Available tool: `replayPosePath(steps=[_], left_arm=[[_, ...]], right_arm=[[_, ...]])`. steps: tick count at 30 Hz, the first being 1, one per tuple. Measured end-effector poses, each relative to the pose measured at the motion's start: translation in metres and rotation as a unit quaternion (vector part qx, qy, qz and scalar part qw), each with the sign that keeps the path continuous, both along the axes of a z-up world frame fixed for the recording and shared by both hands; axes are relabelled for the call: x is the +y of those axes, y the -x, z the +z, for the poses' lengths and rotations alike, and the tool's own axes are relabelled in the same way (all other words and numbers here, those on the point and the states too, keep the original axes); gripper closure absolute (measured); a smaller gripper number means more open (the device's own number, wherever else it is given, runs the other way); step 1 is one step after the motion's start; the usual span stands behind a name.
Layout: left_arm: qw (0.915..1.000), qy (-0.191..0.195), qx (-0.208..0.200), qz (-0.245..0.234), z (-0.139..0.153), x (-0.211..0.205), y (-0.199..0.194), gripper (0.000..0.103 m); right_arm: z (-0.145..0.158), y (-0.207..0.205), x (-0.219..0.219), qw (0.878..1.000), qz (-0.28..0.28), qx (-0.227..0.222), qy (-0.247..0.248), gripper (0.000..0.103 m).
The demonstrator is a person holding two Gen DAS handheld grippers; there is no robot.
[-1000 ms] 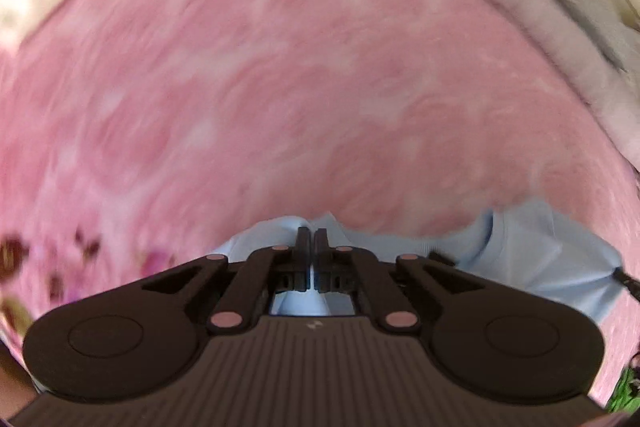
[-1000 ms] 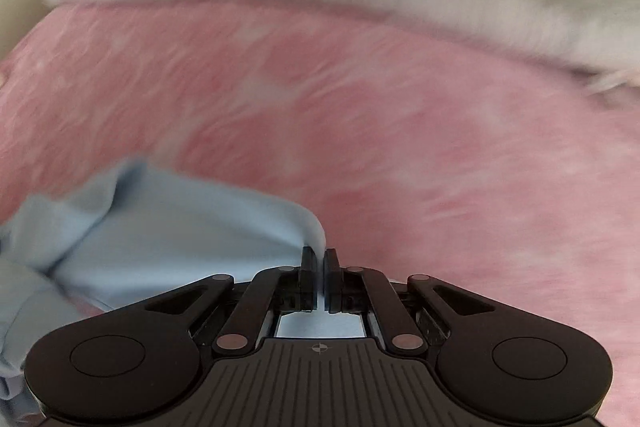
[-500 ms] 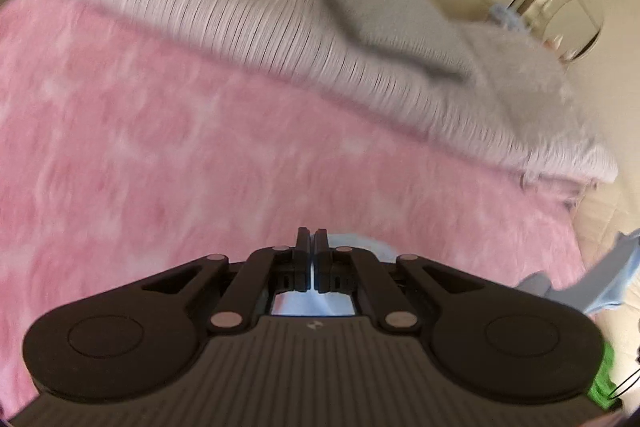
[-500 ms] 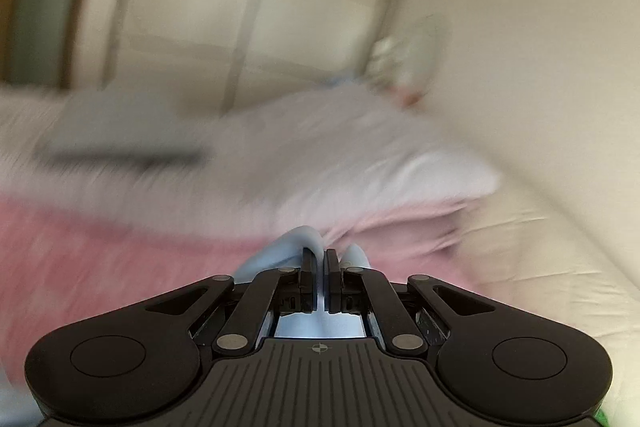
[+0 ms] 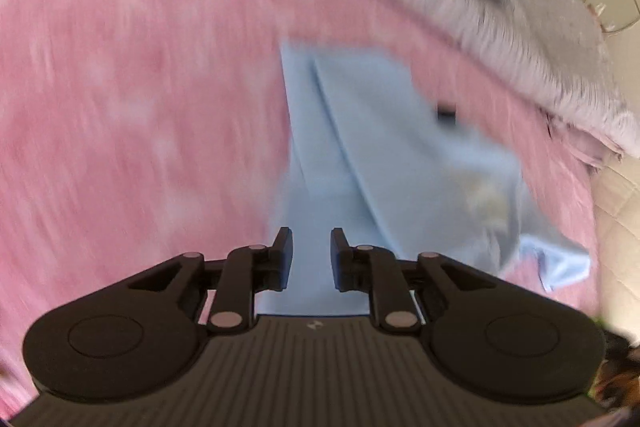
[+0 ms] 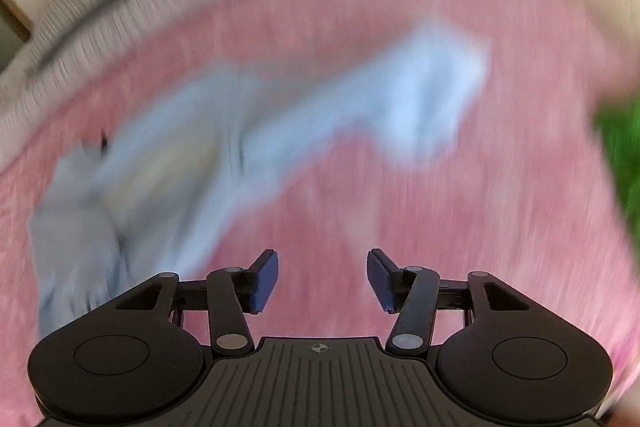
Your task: Fold clothes
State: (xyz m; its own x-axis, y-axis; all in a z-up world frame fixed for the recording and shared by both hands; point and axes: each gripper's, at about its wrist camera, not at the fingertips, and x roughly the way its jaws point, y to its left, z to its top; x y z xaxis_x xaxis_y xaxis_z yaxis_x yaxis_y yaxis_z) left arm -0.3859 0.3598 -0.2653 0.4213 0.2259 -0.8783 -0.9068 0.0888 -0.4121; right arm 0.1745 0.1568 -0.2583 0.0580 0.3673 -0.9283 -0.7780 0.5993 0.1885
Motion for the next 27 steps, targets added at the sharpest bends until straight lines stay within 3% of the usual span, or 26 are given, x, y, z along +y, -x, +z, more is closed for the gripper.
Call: replayPosePath(steps=[5,11,14,16,18,19,21,23,25,27], left_arm=[[0.9917,0.071,-0.092,0.055,-0.05,-0.038,-0.029,0.086],[0.9743,0.071,-0.159,0.142,-0.076,-0.041,-0.05,0.085],[0.9629,0.076,-0.188,0.178,-0.09,-0.034,-0.06,0.077],[0.9558,0.089,-0.206,0.19,-0.105,-0.028,-0.07,0.077],[0.9552,0.105,-0.207,0.183,-0.12,-0.022,-0.083,0.076],[0.9549,0.114,-0.208,0.179,-0.128,-0.019,-0.09,0.078],[0.9569,0.114,-0.206,0.17,-0.133,-0.014,-0.091,0.103],[0.9597,0.088,-0.22,0.152,-0.116,-0.008,-0.082,0.103],[0.9735,0.011,-0.206,0.099,-0.073,0.003,-0.057,0.103],[0.979,-0.068,-0.174,0.082,-0.028,0.015,-0.014,0.103]], right_arm=[[-0.035,0.028,-0.04,0.998,-0.004,0.045,0.039,0.05],[-0.053,0.017,-0.061,0.997,-0.045,0.048,0.029,0.05],[-0.057,0.007,-0.069,0.995,-0.08,0.044,0.026,0.05],[-0.06,0.005,-0.07,0.994,-0.094,0.044,0.025,0.05],[-0.061,0.007,-0.072,0.993,-0.104,0.044,0.025,0.05],[-0.062,0.01,-0.073,0.993,-0.106,0.043,0.027,0.05],[-0.065,0.018,-0.074,0.993,-0.109,0.043,0.031,0.05],[-0.065,0.026,-0.074,0.993,-0.108,0.044,0.035,0.05],[-0.064,0.034,-0.074,0.993,-0.105,0.045,0.036,0.05],[-0.061,0.042,-0.074,0.993,-0.102,0.046,0.031,0.05]])
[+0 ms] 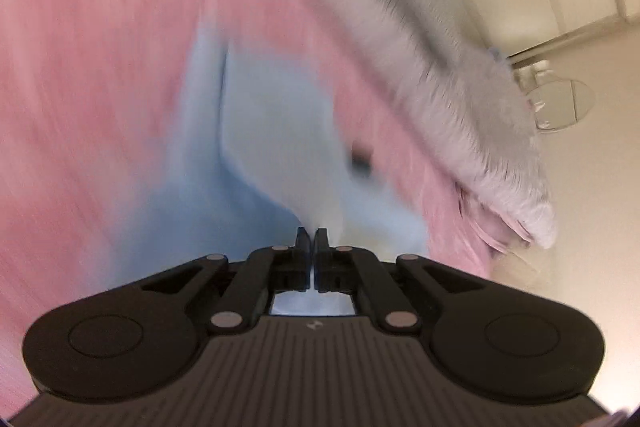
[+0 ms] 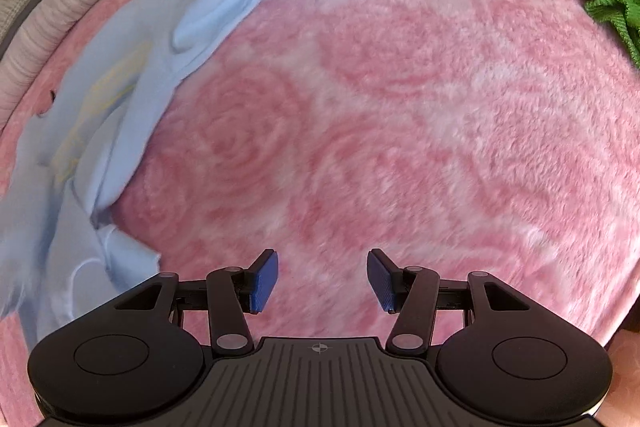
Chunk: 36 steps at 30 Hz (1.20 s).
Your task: Fold clothes
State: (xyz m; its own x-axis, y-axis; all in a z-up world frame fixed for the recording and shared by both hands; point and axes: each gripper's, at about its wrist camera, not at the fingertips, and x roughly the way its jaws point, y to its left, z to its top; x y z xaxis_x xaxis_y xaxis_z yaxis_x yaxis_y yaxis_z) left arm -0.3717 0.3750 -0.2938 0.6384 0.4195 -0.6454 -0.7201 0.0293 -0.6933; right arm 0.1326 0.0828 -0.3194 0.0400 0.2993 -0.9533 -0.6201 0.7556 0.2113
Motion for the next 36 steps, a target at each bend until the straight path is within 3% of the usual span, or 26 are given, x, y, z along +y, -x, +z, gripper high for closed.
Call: replayPosePath(steps=[2,3,5,6,7,8,9,11,12,14,17,19,21,24,27,29,31,36], left_arm=[[0.997,-0.051,0.053,0.025,0.035,0.018,0.058,0.103],[0.9924,-0.061,0.101,0.035,0.044,0.027,0.085,0.103],[0.9757,-0.08,0.197,0.053,0.06,0.045,0.137,0.1],[0.9636,-0.089,0.244,0.062,0.069,0.054,0.164,0.095],[0.9498,-0.073,0.29,0.092,0.069,0.061,0.189,0.094],[0.9415,-0.062,0.31,0.117,0.067,0.063,0.208,0.093],[0.9388,-0.05,0.315,0.13,0.065,0.062,0.227,0.093],[0.9451,-0.029,0.295,0.138,0.054,0.044,0.239,0.091],[0.9479,-0.018,0.285,0.142,0.048,0.035,0.245,0.085],[0.962,0.021,0.252,0.102,0.023,0.002,0.235,0.077],[0.9782,0.096,0.184,0.009,-0.026,-0.055,0.186,0.077],[0.9801,0.143,0.126,-0.056,-0.055,-0.094,0.145,0.077],[0.9792,0.168,0.074,-0.086,-0.073,-0.123,0.114,0.077],[0.9818,0.169,0.036,-0.079,-0.089,-0.15,0.085,0.074],[0.9822,0.165,0.064,-0.063,-0.108,-0.153,0.067,0.071],[0.9841,0.158,0.062,-0.054,-0.112,-0.152,0.063,0.071],[0.9877,0.14,0.046,-0.054,-0.111,-0.153,0.06,0.096],[0.9928,0.081,0.054,-0.069,-0.08,-0.141,0.081,0.098]], right_arm=[[0.003,0.009,0.001,1.0,0.001,0.003,-0.004,0.05],[0.002,0.014,0.002,1.0,0.001,0.005,-0.006,0.05],[0.002,0.023,0.004,1.0,0.002,0.009,-0.01,0.05],[0.0,0.029,0.006,1.0,0.003,0.012,-0.012,0.05],[-0.001,0.034,0.008,1.0,0.005,0.016,-0.014,0.05],[-0.003,0.04,0.01,1.0,0.006,0.02,-0.015,0.05],[-0.004,0.045,0.012,1.0,0.007,0.023,-0.017,0.05],[-0.005,0.054,0.014,0.999,0.008,0.03,-0.02,0.05],[-0.006,0.058,0.014,0.999,0.007,0.034,-0.022,0.05],[-0.006,0.065,0.012,0.999,-0.003,0.041,-0.029,0.05],[-0.003,0.071,0.006,0.998,-0.026,0.051,-0.036,0.05],[-0.001,0.075,0.0,0.997,-0.038,0.051,-0.039,0.05],[0.002,0.078,-0.007,0.997,-0.045,0.048,-0.039,0.05],[0.004,0.084,-0.019,0.997,-0.051,0.042,-0.038,0.05],[-0.001,0.088,-0.031,0.997,-0.062,0.041,-0.028,0.05],[-0.008,0.089,-0.038,0.996,-0.069,0.045,-0.022,0.05],[-0.012,0.09,-0.043,0.996,-0.075,0.048,-0.022,0.05],[-0.016,0.086,-0.042,0.995,-0.075,0.051,-0.049,0.05]])
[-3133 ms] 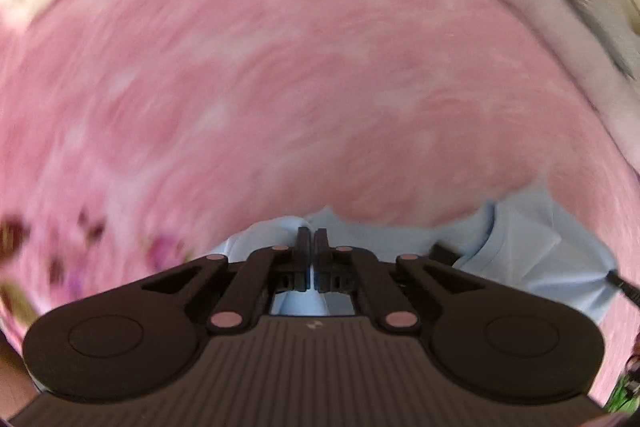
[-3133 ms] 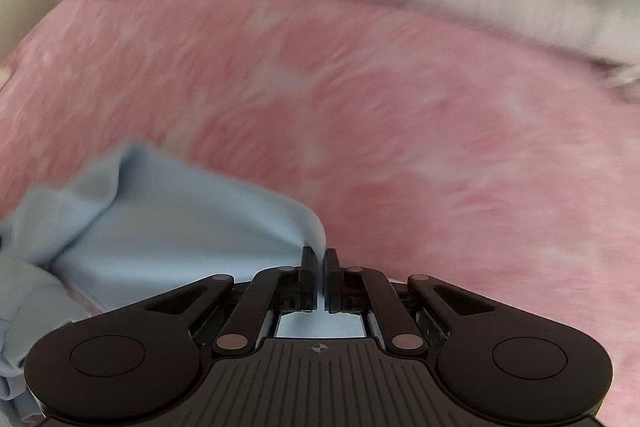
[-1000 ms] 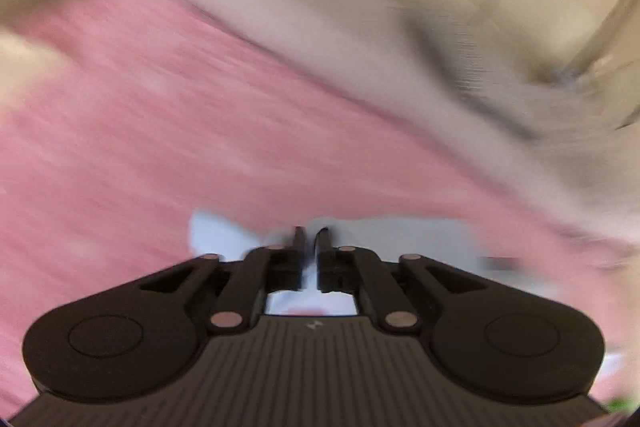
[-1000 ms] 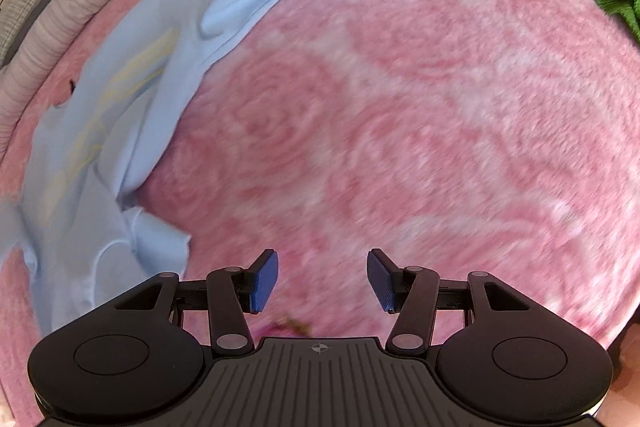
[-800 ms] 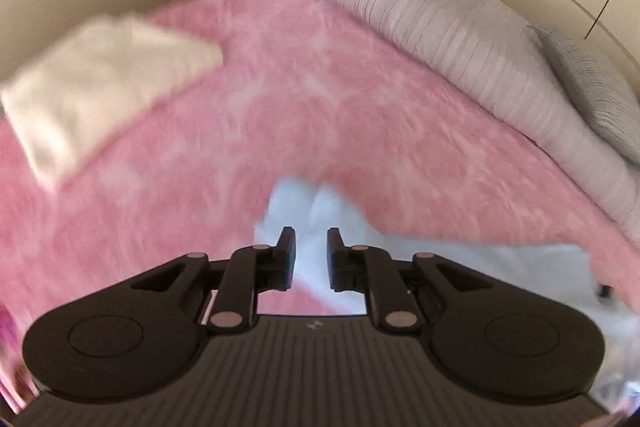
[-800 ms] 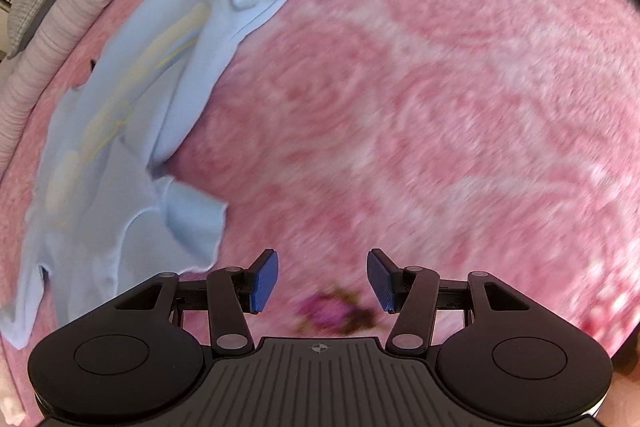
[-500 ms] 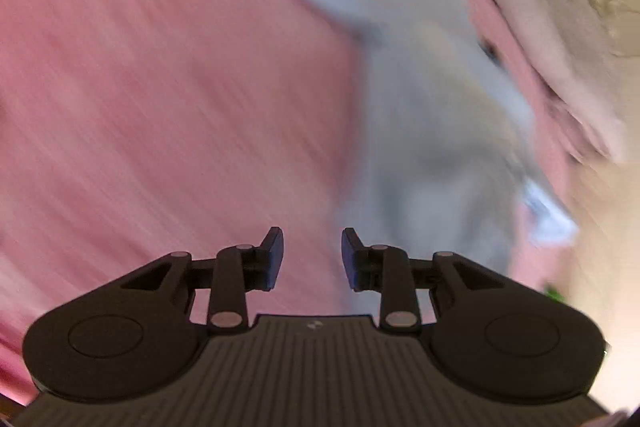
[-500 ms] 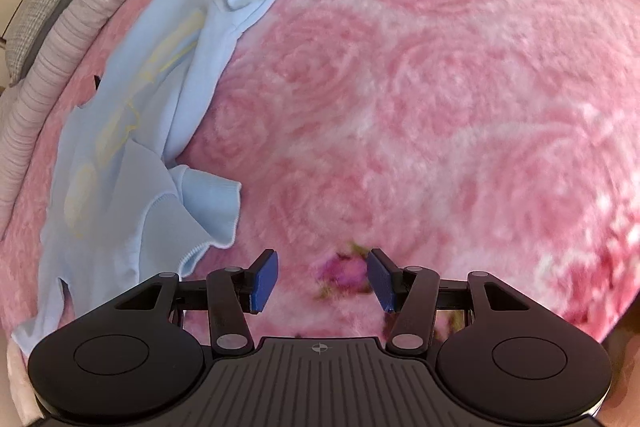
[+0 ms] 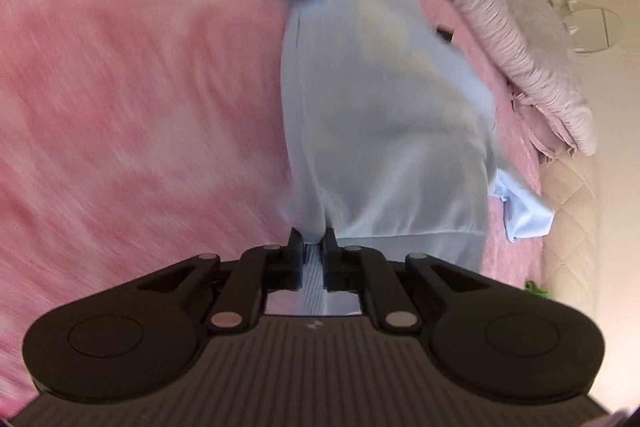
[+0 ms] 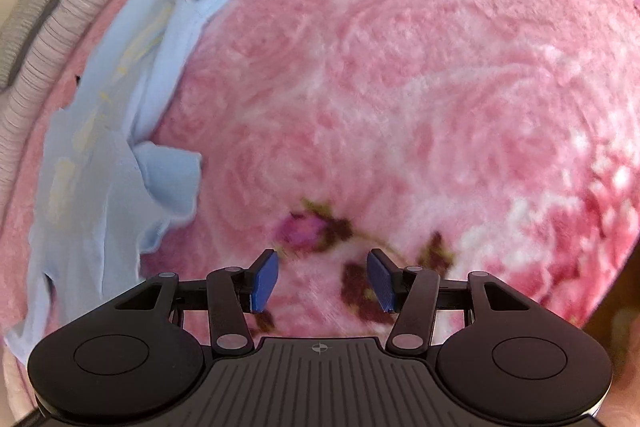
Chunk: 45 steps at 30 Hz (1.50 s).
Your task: Fold clothes
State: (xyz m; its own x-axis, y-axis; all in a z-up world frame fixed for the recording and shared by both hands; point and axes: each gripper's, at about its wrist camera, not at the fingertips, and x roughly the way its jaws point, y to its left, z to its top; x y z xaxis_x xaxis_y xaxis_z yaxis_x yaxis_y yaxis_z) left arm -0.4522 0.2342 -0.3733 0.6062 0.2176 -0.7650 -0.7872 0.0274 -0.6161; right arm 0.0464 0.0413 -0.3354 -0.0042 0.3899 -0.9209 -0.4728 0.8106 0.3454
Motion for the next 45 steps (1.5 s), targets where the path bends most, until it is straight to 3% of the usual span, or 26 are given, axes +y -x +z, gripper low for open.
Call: replayPosePath(steps=[6,12,18,20,23,26,29,31,33,34,35,39,43,45], left_arm=[[0.9983,-0.034,0.046,-0.01,0.018,0.037,0.05,0.095],[0.9982,0.001,0.058,0.012,-0.003,0.05,0.047,0.092],[0.998,0.023,0.043,0.039,-0.017,0.041,0.046,0.091],[0.9981,0.021,0.044,0.037,-0.016,0.04,0.044,0.092],[0.9981,0.018,0.048,0.034,-0.014,0.042,0.041,0.093],[0.998,0.012,0.055,0.028,-0.008,0.043,0.043,0.093],[0.9977,0.007,0.064,0.024,-0.006,0.045,0.039,0.093],[0.9974,0.008,0.066,0.026,-0.007,0.045,0.038,0.093],[0.9973,0.009,0.068,0.028,-0.009,0.045,0.038,0.093],[0.9972,0.009,0.07,0.027,-0.009,0.044,0.038,0.093],[0.9971,0.008,0.072,0.026,-0.01,0.044,0.037,0.093],[0.9986,-0.001,0.053,0.007,0.002,0.042,0.034,0.099],[0.9998,0.001,-0.016,-0.009,0.027,0.03,0.042,0.099],[0.9986,0.007,-0.049,-0.02,0.038,0.02,0.045,0.098]], right_arm=[[-0.012,-0.006,0.022,0.997,0.004,0.041,-0.069,0.05],[-0.031,0.001,0.055,0.989,0.013,0.047,-0.138,0.05],[-0.039,0.006,0.082,0.979,0.041,0.054,-0.194,0.05],[-0.039,0.009,0.09,0.973,0.063,0.073,-0.211,0.061],[-0.028,0.023,0.109,0.973,0.12,0.011,-0.199,0.064],[-0.014,0.039,0.131,0.96,0.192,-0.075,-0.191,0.064],[-0.003,0.061,0.14,0.932,0.283,-0.145,-0.173,0.064],[0.001,0.077,0.138,0.905,0.348,-0.195,-0.151,0.064],[-0.004,0.087,0.13,0.884,0.388,-0.222,-0.14,0.075],[-0.006,0.09,0.127,0.879,0.396,-0.23,-0.136,0.103],[-0.009,0.092,0.123,0.874,0.403,-0.237,-0.131,0.102],[0.012,0.084,0.109,0.878,0.353,-0.289,-0.145,0.103],[0.078,0.074,0.051,0.869,0.316,-0.351,-0.146,0.103],[0.108,0.076,0.013,0.867,0.321,-0.363,-0.116,0.103]])
